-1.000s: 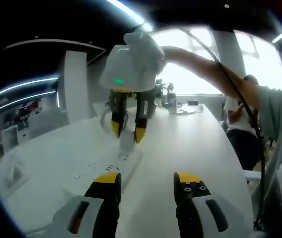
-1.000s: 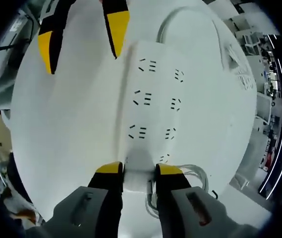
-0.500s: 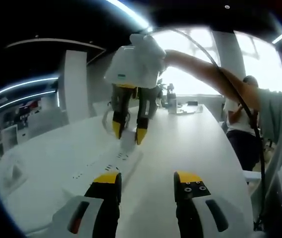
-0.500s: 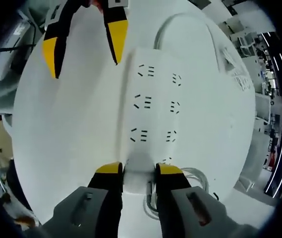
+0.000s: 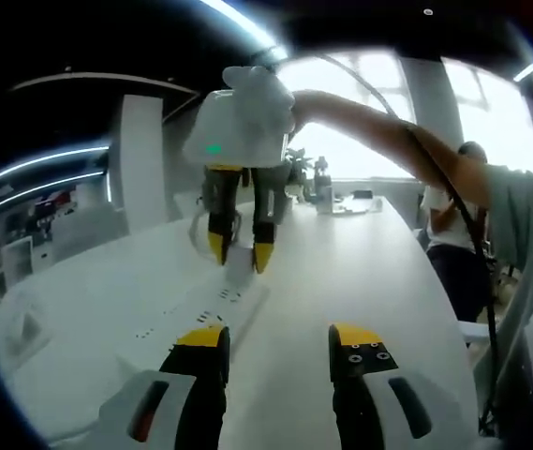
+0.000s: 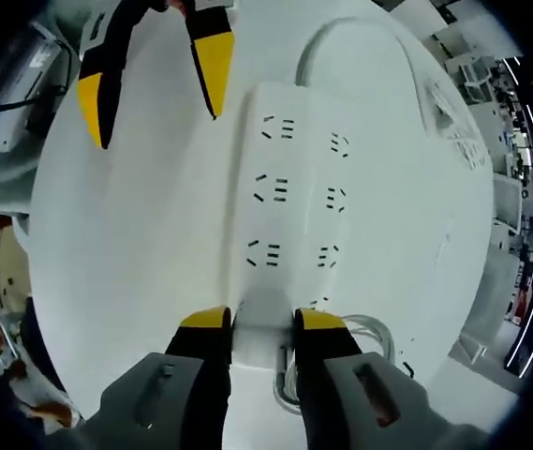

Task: Straighten the power strip on the desk, plug the charger into it

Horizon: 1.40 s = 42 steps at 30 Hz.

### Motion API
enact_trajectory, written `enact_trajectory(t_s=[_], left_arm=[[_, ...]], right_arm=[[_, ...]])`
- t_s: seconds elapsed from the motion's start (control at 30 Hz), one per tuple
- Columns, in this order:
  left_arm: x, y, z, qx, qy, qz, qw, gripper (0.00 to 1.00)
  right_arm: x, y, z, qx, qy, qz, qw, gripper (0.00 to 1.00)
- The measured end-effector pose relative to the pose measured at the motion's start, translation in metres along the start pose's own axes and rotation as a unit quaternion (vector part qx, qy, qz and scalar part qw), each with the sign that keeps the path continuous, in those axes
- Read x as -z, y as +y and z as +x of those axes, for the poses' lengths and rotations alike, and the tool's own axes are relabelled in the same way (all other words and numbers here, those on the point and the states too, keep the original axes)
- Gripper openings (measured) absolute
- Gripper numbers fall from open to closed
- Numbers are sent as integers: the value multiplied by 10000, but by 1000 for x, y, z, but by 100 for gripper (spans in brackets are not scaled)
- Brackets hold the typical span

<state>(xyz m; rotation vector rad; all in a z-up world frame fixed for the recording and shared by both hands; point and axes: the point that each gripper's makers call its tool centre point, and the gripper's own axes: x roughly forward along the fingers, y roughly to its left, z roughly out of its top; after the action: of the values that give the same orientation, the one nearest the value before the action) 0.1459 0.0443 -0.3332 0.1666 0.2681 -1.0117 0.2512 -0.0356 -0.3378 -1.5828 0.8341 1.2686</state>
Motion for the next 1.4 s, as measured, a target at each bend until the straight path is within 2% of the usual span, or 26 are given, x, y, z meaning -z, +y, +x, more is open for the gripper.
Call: enact_trajectory(t_s=[0.03, 0.13, 0.3, 0.4, 0.67, 0.87, 0.97, 1.07, 1.27, 1.4], left_arm=[[-1, 0, 0, -2, -9, -6, 10000, 44], [-2, 2, -1, -27, -33, -2, 10000, 43], [-2, 0, -1, -8, -36, 9, 10000, 43], [-4, 1, -1, -29, -70, -1, 10000, 43], [-2, 6, 0, -110, -62, -89, 9999, 43], [-2, 12, 0, -220, -72, -107, 9997, 43], [-2, 16, 0, -258, -120, -161, 9995, 43], [-3, 20, 0, -294, -158, -211, 9992, 43], [-8, 25, -2, -339, -313, -291, 9985, 43], [-7, 31, -2, -422, -333, -340, 9980, 43]], right_arm=[[-2, 0, 0, 22, -171, 31, 9998, 24], [-3, 1, 1, 48, -189, 100, 9998, 24], [-4, 1, 3, 63, 47, 30, 10000, 24], [-3, 1, 3, 104, 47, 75, 9999, 24], [-3, -4, 5, 494, -148, 74, 9986, 26], [-2, -10, 4, 755, -139, 27, 9970, 27], [-4, -12, 2, 958, -346, 81, 9948, 28], [-12, -12, -1, 1208, -729, 192, 9898, 29], [-18, -11, -5, 1411, -1111, 332, 9832, 26], [-19, -15, -5, 1492, -1199, 366, 9808, 26]])
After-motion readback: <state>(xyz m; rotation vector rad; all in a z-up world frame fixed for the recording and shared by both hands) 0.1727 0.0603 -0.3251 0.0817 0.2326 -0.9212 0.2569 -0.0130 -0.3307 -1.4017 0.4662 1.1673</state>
